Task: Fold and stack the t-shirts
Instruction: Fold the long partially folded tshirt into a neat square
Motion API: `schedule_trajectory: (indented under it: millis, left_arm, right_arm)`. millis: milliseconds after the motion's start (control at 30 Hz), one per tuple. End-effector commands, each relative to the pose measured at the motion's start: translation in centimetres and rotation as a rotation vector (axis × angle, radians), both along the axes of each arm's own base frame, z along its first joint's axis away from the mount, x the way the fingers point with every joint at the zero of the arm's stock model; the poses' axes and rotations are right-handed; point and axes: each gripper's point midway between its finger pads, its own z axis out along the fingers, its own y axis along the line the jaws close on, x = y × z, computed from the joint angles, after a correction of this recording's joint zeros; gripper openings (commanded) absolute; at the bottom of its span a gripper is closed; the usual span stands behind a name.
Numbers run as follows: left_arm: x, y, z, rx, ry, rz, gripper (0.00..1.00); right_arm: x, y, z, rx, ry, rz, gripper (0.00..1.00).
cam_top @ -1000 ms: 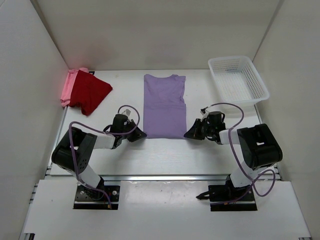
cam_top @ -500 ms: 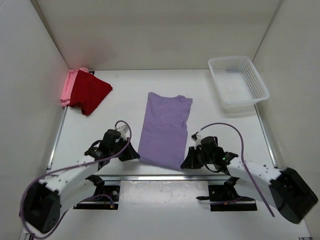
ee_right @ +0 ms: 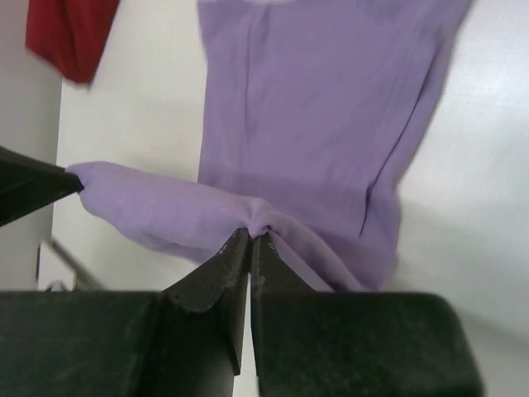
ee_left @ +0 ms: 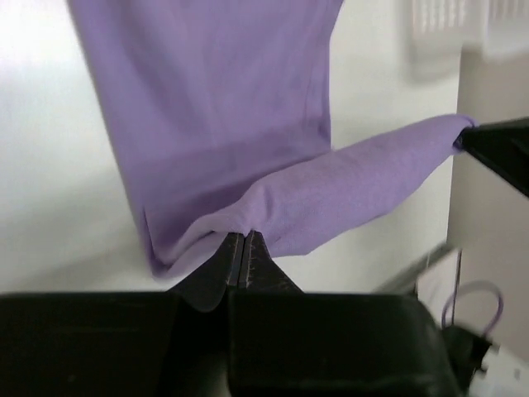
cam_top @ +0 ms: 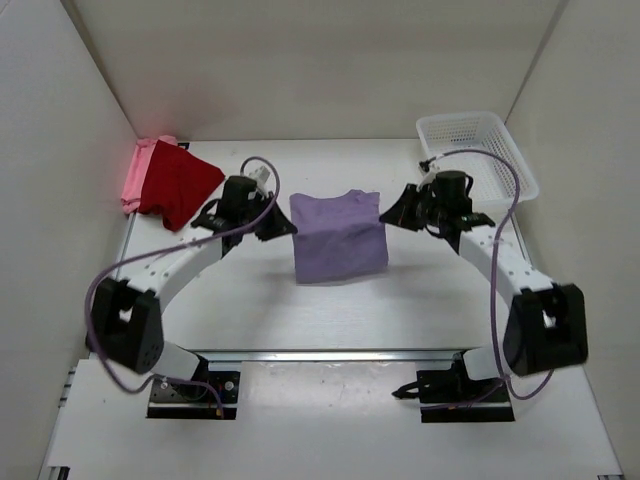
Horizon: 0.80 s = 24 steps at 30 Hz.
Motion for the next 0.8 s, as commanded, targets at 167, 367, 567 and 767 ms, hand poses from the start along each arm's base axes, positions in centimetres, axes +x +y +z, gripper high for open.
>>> schedule_trajectory:
  millis: [167,367,567,767]
  left_arm:
    - [14.4,1.0,1.2,0.06,-0.114,0.198,0.0]
    - [19.8,4.0,-0.3,0.055,-0.116,0.327,0.0]
    - [23.5,2.7,-2.6,0.022,-0.114,0.301,0.08]
    - [24.5,5.5,-2.2,-0.001,-0.135,0.378,0.22]
  right_arm:
    - [13.0,-1.5,-1.4,-0.035,-0.019,-0.014,0.0]
    - [20.2,-0.4,-1.9,-0.061,-0.034,0.013,0.0]
    - [25.1,-1.2,-3.8,-0.052,0.008,-0.036,0.0]
    - [27.7,-0.4,-1.1,-0.047,-0.077,-0.007,0.24]
